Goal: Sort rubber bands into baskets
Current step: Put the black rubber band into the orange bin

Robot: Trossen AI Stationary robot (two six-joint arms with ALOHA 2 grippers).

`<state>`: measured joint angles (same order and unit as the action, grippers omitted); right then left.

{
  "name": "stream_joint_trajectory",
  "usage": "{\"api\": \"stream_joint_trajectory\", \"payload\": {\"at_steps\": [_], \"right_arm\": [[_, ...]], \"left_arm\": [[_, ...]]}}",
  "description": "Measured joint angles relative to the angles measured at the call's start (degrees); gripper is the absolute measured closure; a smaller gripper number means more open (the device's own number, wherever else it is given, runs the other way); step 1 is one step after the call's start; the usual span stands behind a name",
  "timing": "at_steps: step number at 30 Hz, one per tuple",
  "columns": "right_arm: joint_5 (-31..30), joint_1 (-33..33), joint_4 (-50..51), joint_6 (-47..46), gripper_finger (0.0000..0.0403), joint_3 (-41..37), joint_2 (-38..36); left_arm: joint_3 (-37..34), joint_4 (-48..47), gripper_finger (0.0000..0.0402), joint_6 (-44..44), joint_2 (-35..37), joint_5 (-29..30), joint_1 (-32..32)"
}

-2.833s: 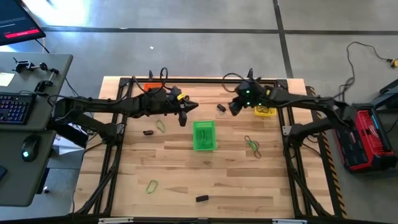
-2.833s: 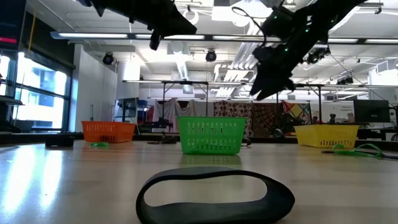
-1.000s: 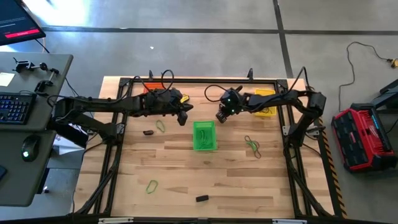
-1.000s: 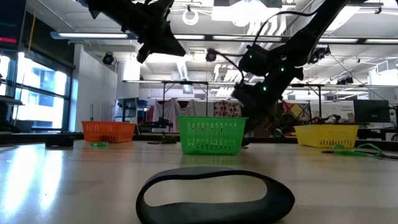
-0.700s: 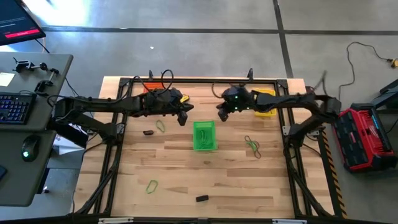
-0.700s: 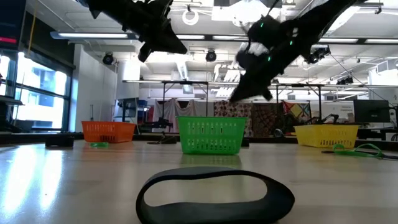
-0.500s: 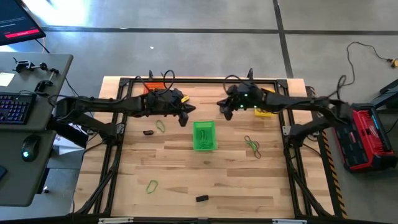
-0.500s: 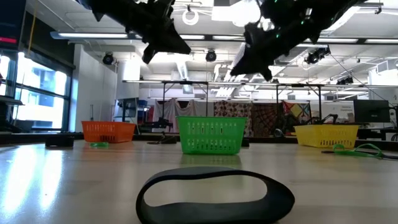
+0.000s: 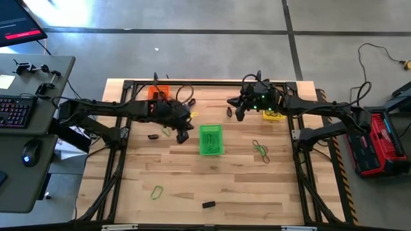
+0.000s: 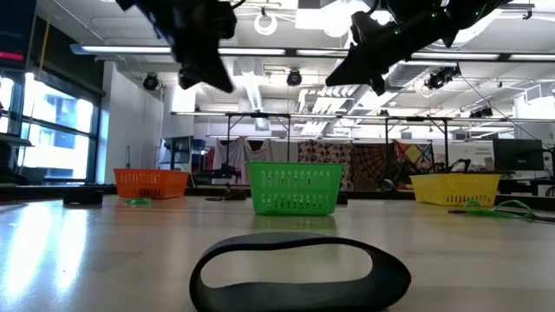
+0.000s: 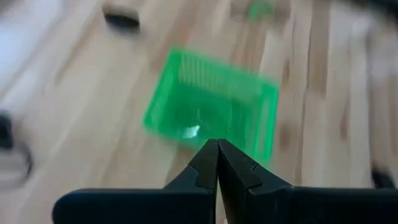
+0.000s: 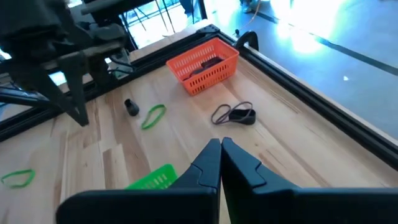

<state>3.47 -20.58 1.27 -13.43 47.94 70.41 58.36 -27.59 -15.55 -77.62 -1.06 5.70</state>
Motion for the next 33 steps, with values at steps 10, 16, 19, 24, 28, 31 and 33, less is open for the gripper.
{"api": "stream_joint_trajectory", "payload": {"at_steps": [10,16,19,24,28,31,33], "right_arm": [[0.0,0.0,2.2,1.2,0.0402,0.0,0.0],[3.6,0.0,2.4,3.4,0.0402,0.0,0.0],[7.1,0.1,2.4,4.1,0.0402,0.0,0.0],[6.2,1.7,2.3,4.5,0.0402,0.0,0.0],[5.3,3.0,2.3,4.5,0.0402,0.0,0.0],[4.0,3.6,2.3,4.5,0.0402,0.0,0.0],[3.4,3.8,2.3,4.5,0.0402,0.0,0.0]], "left_arm": [[4.5,-33.3,0.0401,-1.7,0.0,0.4,-3.6],[2.1,-38.9,0.0377,0.8,0.0,2.3,-3.4],[0.0,-37.8,0.0352,1.4,0.0,3.4,-3.3],[-4.8,-35.9,0.0303,4.2,0.0,3.2,-2.3],[-8.7,-35.0,0.0268,6.0,-0.1,3.7,-0.1],[-11.2,-34.0,0.0248,7.6,-0.1,3.8,2.1],[-12.4,-33.5,0.0238,8.3,0.0,3.4,3.8]]}}
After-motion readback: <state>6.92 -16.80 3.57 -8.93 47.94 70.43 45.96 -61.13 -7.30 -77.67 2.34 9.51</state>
